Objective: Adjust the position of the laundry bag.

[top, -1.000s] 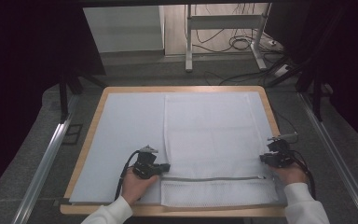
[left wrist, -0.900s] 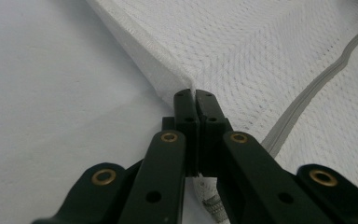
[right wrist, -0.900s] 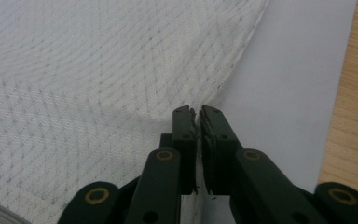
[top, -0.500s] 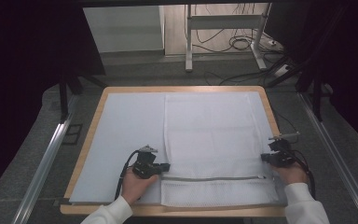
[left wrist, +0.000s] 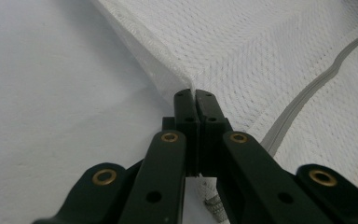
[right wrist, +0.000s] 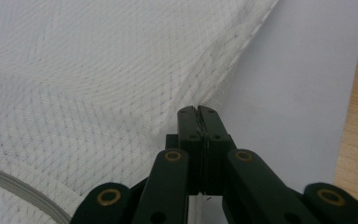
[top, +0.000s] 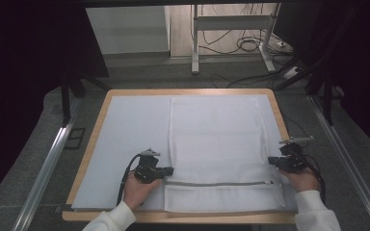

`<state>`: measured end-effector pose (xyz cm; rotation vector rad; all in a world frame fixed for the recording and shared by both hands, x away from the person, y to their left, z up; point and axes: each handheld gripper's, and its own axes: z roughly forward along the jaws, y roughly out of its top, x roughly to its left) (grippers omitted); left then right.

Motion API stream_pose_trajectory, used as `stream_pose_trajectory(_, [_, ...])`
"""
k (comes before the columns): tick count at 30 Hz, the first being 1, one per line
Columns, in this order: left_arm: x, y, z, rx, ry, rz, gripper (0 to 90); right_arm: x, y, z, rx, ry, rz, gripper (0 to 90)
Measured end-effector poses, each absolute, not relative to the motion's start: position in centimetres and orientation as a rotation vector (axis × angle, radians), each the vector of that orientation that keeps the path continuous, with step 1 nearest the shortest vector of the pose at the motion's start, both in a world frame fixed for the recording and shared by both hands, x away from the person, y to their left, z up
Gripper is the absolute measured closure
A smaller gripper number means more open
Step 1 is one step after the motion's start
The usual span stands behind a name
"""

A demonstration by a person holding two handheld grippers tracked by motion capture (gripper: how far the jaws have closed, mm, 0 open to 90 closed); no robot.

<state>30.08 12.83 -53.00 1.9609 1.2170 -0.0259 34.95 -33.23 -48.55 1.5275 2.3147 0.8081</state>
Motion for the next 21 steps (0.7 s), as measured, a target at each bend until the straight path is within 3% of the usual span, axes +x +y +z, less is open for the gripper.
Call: stream_pose_trajectory(21, [29.8,15.0,-52.7,1.929,1.240,-0.012,90.0,34.8,-32.0,-49.1,1.504,2.333,0.857,88.2])
